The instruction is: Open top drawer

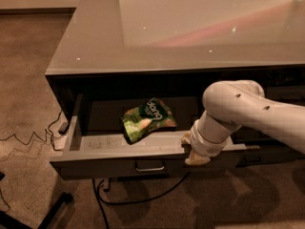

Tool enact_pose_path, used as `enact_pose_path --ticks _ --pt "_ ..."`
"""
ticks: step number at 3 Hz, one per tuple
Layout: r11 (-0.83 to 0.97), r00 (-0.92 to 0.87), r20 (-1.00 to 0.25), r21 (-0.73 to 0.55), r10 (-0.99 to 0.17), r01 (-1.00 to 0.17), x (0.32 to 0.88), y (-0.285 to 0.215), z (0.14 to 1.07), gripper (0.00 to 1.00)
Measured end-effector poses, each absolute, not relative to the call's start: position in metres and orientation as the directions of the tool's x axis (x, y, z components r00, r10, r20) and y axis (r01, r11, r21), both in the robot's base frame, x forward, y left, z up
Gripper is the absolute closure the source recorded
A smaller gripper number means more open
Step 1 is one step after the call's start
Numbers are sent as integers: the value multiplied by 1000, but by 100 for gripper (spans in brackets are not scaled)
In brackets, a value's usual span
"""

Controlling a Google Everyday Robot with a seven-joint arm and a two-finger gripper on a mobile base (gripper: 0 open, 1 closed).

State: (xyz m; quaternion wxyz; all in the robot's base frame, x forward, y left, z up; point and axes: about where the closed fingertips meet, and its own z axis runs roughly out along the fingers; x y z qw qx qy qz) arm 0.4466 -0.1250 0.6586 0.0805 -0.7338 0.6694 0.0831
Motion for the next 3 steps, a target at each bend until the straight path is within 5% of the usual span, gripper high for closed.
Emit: enact_pose_path --ticks 1,2,3 --pt "-91 90 -230 -7 -969 -996 447 -125 667 96" --pt "-91 90 -230 -7 -969 -996 447 -125 669 100" --pt "-91 90 -230 -7 -969 -996 447 -125 669 81"
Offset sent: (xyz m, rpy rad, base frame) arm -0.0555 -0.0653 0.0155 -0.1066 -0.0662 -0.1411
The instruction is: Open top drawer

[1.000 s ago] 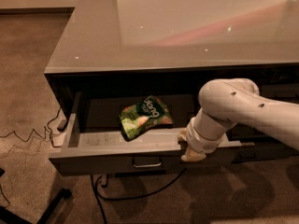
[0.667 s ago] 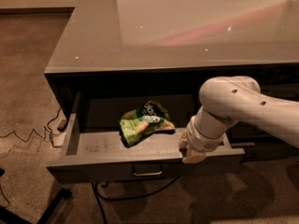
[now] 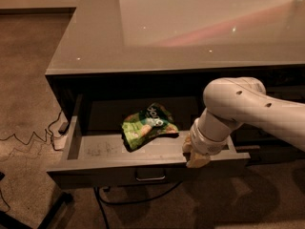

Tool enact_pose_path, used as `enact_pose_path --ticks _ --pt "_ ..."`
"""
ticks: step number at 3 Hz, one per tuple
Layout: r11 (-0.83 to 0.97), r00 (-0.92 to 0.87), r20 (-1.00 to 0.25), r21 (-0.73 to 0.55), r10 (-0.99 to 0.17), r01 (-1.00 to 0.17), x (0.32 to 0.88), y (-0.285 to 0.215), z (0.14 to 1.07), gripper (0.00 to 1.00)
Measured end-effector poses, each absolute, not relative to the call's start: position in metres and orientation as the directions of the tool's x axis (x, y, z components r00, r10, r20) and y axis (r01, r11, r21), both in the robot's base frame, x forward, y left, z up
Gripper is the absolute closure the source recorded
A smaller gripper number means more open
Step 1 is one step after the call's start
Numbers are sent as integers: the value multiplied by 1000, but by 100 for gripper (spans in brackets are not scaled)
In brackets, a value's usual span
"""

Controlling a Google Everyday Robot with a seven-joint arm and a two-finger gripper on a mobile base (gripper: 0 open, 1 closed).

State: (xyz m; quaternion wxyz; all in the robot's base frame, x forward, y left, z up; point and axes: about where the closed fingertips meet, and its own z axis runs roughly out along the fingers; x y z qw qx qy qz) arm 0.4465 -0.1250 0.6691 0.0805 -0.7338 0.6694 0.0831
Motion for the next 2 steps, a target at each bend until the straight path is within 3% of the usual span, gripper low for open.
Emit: enact_pose_path --ticks 2 --pt "-91 90 -230 -7 -969 -996 447 -125 669 36"
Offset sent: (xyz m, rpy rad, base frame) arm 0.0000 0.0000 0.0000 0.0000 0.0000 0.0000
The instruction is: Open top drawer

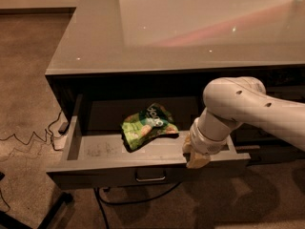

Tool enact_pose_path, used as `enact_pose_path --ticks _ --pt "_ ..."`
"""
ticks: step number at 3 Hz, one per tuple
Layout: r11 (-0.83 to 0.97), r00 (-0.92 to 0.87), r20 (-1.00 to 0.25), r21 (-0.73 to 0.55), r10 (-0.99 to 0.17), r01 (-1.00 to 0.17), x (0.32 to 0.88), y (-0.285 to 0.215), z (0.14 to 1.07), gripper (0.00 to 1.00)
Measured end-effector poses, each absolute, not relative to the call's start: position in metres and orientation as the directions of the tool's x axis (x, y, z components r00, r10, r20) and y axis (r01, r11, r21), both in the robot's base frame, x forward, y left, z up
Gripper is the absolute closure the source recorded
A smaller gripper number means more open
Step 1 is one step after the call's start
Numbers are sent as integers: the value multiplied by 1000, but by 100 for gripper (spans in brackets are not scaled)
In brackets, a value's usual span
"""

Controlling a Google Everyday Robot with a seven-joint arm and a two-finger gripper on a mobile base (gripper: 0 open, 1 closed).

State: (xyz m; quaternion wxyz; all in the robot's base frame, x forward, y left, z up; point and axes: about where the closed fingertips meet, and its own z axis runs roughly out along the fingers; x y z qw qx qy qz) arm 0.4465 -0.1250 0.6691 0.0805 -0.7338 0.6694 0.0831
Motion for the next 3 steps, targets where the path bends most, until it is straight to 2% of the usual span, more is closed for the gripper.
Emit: enact_pose_path --ticks 1,2,3 --pt "-91 90 -230 -7 -969 -996 447 -125 669 12" --pt "-91 90 -230 -7 -969 -996 447 -125 669 0" --pt "-91 90 -230 -7 -969 -996 446 -125 669 0"
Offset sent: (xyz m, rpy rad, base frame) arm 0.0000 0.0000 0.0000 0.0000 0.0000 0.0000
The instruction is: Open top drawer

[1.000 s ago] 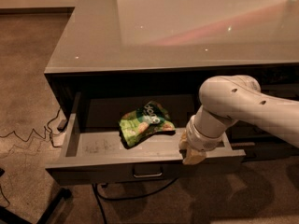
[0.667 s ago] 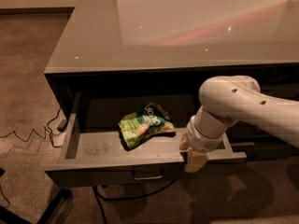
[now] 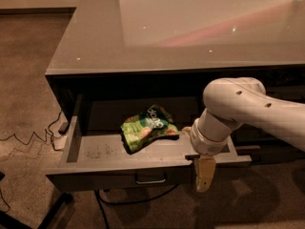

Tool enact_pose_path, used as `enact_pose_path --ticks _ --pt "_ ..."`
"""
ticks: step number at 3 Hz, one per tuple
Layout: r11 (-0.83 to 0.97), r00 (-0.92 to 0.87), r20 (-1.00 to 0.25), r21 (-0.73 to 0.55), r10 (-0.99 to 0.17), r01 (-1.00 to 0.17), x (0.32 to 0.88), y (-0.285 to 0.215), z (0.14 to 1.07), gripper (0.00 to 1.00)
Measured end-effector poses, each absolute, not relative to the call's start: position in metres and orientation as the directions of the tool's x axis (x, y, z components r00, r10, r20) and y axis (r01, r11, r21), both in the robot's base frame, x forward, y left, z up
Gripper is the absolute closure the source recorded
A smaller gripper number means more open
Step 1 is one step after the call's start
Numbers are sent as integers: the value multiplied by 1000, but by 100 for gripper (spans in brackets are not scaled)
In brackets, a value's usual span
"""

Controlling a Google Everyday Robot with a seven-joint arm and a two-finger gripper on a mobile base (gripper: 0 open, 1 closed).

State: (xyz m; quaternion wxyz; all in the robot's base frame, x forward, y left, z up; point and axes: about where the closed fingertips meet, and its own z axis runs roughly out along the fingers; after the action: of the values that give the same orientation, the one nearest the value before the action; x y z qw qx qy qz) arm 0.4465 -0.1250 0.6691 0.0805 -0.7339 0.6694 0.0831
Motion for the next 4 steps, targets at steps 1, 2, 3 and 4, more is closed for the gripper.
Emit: enact_pose_path --ticks 1,2,3,4 --pt "-98 102 -251 -30 -963 -995 446 -124 675 0" --pt "-117 142 -284 -102 -948 -988 451 -120 698 0" --pt "-119 171 -309 -180 -936 -976 461 -119 719 19" --pt "-119 188 -320 -224 -929 -967 474 -113 724 42"
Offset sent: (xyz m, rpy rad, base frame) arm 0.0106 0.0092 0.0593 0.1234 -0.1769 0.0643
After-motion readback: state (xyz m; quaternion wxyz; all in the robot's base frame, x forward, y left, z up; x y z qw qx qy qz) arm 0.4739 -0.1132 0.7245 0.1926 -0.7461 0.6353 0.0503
